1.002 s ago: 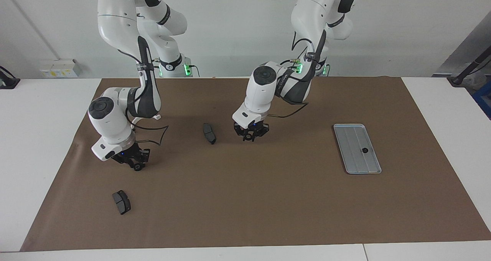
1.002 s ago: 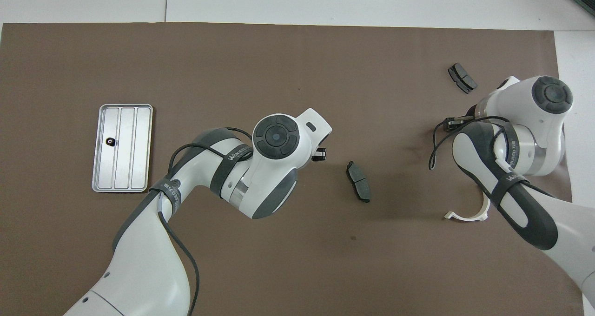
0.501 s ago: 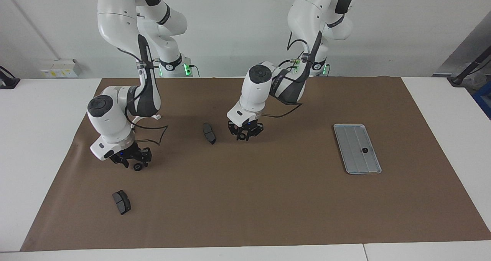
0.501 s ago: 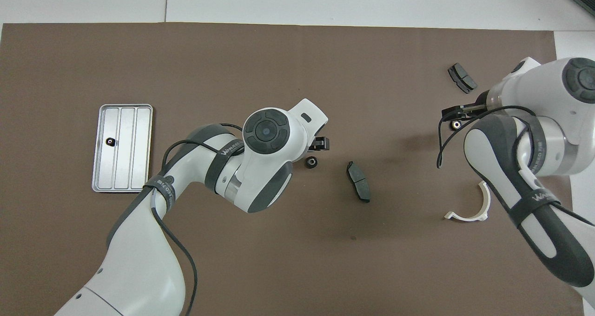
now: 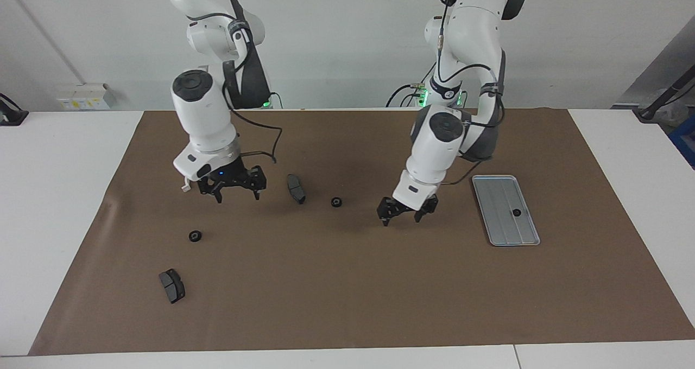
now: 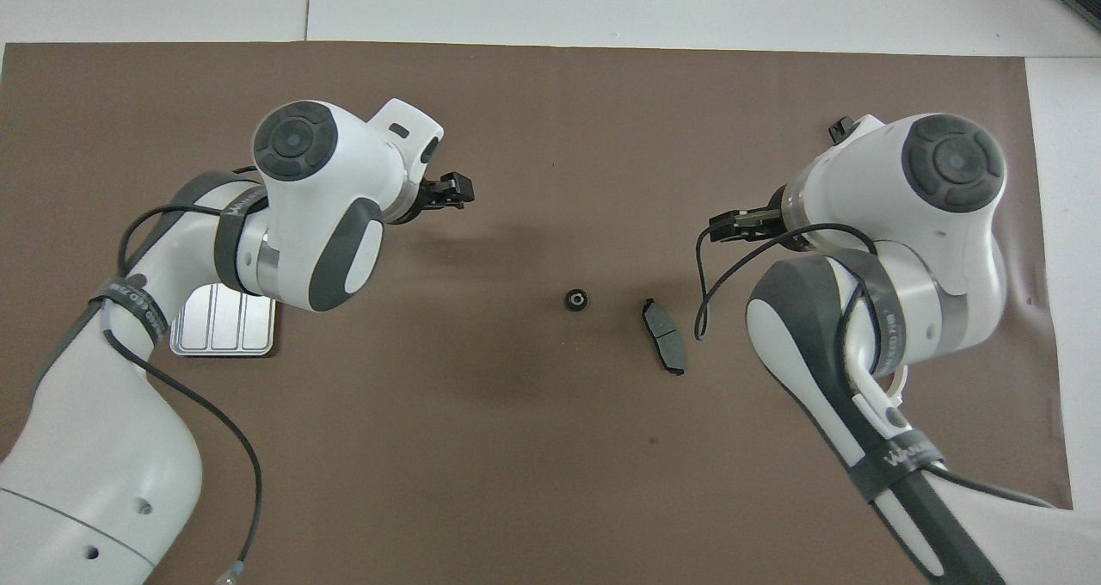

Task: Place bearing gear from tray to pile

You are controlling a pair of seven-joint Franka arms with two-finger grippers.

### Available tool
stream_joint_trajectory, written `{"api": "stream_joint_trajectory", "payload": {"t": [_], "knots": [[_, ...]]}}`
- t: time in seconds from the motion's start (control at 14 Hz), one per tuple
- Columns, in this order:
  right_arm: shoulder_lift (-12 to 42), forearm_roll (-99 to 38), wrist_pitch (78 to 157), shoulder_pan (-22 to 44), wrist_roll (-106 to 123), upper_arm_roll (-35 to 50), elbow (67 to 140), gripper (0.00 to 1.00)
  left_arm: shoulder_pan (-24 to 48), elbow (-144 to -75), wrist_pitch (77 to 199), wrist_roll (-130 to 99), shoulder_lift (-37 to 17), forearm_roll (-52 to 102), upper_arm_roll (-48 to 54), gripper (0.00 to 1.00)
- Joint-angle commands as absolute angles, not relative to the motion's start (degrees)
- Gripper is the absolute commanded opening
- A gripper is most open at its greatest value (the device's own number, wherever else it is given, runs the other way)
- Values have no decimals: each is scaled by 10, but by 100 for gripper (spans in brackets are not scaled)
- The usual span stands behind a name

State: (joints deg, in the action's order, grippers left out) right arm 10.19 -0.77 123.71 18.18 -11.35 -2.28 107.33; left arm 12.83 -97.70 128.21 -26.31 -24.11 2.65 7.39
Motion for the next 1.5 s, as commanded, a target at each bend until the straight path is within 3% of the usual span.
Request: {"api": "stream_joint_trajectory", "payload": {"t": [0.0, 0.21, 0.5, 1.43], "knots": [[129, -34, 1280, 233, -159, -25, 1071, 100, 61, -991, 1233, -164, -223, 33, 79, 100], [167, -34, 1335, 298, -242, -25, 1072, 100, -4, -1002, 1209, -50, -215, 22, 78, 100], [218, -23, 1381, 351, -287, -25, 1072, 100, -36, -1049, 1214, -28, -197, -49, 78, 100], [238, 25, 1400, 352, -284, -25, 1102, 98, -102, -1139, 1317, -1, -173, -51, 75, 100]]}}
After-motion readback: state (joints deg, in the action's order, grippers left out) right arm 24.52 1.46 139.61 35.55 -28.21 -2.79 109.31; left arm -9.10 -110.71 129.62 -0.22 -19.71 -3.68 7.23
